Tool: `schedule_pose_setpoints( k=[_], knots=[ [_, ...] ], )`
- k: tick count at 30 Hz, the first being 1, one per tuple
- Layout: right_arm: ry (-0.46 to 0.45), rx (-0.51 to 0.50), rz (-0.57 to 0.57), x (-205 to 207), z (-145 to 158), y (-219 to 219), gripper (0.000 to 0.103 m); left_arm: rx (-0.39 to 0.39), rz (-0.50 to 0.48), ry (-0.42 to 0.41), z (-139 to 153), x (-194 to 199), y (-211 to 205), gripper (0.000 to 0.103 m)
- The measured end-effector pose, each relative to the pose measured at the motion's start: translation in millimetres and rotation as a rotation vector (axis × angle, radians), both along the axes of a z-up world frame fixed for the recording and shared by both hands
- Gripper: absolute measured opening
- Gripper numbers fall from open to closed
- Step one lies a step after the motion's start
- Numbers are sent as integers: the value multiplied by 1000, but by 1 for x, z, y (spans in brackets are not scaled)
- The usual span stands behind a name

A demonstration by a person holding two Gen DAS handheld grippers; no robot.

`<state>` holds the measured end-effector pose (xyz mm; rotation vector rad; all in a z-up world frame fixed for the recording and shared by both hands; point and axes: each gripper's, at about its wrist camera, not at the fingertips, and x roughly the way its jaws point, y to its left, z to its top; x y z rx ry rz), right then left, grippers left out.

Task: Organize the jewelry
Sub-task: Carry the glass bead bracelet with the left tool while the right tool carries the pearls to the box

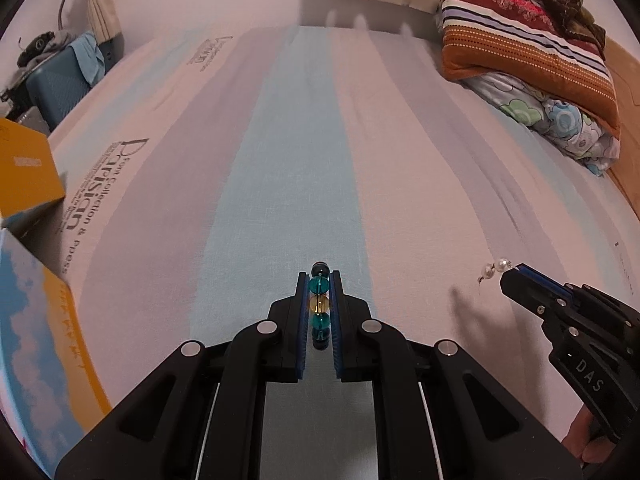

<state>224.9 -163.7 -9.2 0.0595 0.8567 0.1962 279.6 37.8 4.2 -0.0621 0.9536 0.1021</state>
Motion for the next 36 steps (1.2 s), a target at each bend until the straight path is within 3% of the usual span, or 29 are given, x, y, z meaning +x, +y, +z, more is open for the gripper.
schedule_pose_setpoints(
  k=[22, 36],
  knots=[
    [-9, -11, 68, -36, 41, 58, 11, -19, 40, -67, 62, -73, 28, 9],
    [-42, -33, 176, -60, 74, 134, 11, -5, 105, -113, 108, -123, 73, 9]
  ],
)
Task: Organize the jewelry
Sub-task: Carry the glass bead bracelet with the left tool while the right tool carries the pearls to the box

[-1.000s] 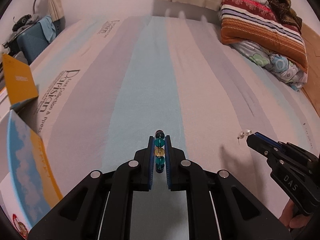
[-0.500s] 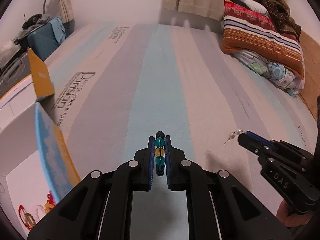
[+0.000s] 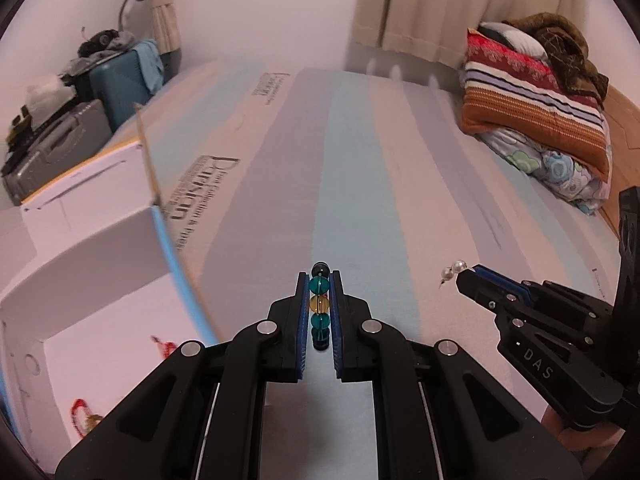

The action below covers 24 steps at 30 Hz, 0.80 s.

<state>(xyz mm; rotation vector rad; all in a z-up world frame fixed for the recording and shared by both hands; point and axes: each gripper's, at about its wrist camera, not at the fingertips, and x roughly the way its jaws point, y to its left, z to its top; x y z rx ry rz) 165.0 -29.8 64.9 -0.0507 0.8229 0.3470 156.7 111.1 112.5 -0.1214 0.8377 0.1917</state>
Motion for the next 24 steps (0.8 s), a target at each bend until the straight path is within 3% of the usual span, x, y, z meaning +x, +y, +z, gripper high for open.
schedule_pose_setpoints(
  k=[14, 24],
  knots=[
    [-30, -10, 153, -28, 24, 103, 11, 0, 123, -64, 48, -67, 73, 9],
    [-26, -50, 259, -53, 18, 182, 11, 1, 250, -51, 51, -118, 133, 9]
  ],
)
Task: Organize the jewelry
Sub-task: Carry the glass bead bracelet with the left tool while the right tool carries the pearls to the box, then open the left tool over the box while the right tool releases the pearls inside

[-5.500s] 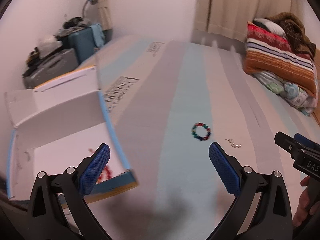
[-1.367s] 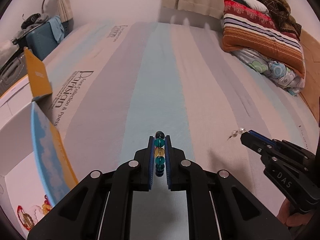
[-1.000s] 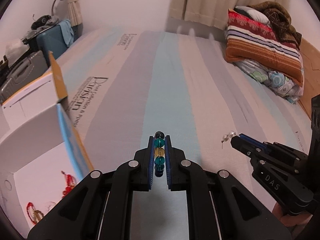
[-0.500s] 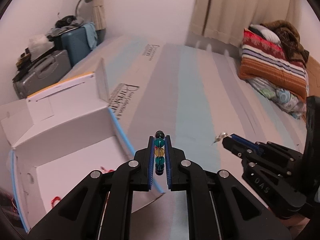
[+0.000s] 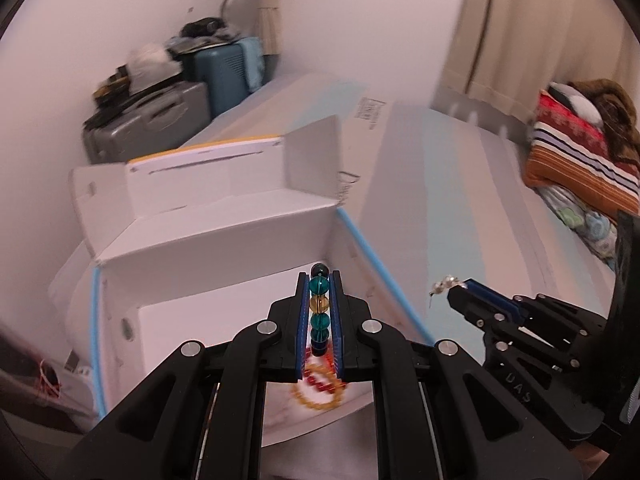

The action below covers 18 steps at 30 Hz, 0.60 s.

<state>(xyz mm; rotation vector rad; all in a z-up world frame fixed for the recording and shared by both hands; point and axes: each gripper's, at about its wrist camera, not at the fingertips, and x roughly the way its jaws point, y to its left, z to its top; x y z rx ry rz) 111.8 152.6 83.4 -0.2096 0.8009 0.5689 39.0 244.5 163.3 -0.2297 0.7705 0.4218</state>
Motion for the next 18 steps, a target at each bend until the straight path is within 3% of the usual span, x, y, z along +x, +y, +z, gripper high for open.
schedule_pose_setpoints(
  k=[9, 18],
  knots=[
    [12, -46, 50, -11, -17, 47, 11, -9, 99, 32, -15, -35, 42, 9],
    [54, -91, 73, -10, -47, 78, 11, -33, 171, 90, -48, -49, 68, 9]
  ],
)
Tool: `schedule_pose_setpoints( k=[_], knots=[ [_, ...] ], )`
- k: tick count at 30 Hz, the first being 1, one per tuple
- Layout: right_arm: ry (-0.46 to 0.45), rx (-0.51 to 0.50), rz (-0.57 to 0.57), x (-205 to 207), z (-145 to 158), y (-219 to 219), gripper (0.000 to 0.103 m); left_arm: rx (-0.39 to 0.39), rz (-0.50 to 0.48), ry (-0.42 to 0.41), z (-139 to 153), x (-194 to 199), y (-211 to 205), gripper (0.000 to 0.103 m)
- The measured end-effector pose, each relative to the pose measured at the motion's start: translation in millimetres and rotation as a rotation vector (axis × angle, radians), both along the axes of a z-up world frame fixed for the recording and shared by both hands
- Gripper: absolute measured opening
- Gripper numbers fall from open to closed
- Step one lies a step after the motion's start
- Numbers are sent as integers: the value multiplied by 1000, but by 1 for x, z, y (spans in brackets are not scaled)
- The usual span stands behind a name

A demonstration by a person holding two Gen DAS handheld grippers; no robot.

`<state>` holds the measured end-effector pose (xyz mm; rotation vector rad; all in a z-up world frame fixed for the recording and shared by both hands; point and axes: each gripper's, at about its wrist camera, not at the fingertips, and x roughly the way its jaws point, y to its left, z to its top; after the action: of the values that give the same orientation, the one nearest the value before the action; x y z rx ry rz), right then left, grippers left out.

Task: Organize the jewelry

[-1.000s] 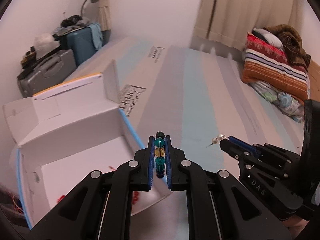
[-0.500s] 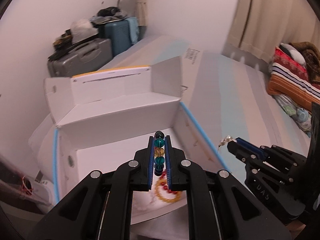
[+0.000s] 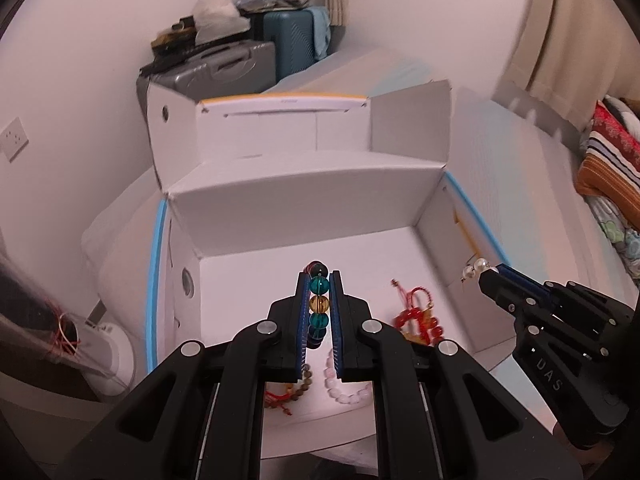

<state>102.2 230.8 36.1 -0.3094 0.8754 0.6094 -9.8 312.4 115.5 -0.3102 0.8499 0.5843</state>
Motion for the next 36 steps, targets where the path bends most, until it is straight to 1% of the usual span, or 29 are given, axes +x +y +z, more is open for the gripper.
schedule_pose_setpoints(
  k=[7, 11, 17, 22, 24, 26, 27, 28, 29, 30, 31, 32, 33, 34, 35, 36],
  knots=[
    [39, -34, 9, 1, -26, 12, 11, -21, 25, 26, -20, -6, 16, 9],
    [67, -78, -10, 6, -39, 18, 11, -35, 40, 50, -33, -8, 23, 9],
    [89, -111, -15, 12, -51, 22, 11, -61, 53, 83, -54, -7, 32, 9],
    [92, -125, -12, 12, -54, 26, 11, -66, 55, 87, -60, -8, 35, 9],
    [82, -128, -12, 8, -54, 26, 13, -53, 54, 83, -61, -8, 35, 11],
    [76, -124, -13, 5, -54, 26, 14, -24, 52, 89, -60, -7, 34, 17],
    [70, -123, -18, 4, -54, 26, 25, -9, 57, 91, -60, -8, 33, 22],
    [59, -119, -23, 3, -52, 24, 33, -3, 62, 84, -59, -10, 33, 29],
    [41, -108, -27, 0, -49, 22, 45, 1, 72, 80, -57, -11, 34, 33],
    [29, -104, -32, -1, -46, 21, 50, 11, 79, 80, -56, -13, 33, 44],
    [22, -99, -36, -2, -44, 19, 52, 26, 86, 78, -54, -14, 32, 49],
    [16, -87, -35, -5, -41, 17, 55, 32, 88, 64, -52, -17, 31, 50],
    [8, -80, -37, -7, -39, 15, 62, 29, 87, 58, -51, -19, 29, 53],
    [-5, -75, -39, -10, -36, 13, 64, 28, 87, 58, -50, -20, 29, 57],
    [-30, -69, -39, -15, -33, 9, 70, 33, 84, 58, -49, -22, 26, 58],
    [-47, -68, -41, -18, -31, 7, 76, 40, 82, 56, -49, -24, 24, 63]
  ],
)
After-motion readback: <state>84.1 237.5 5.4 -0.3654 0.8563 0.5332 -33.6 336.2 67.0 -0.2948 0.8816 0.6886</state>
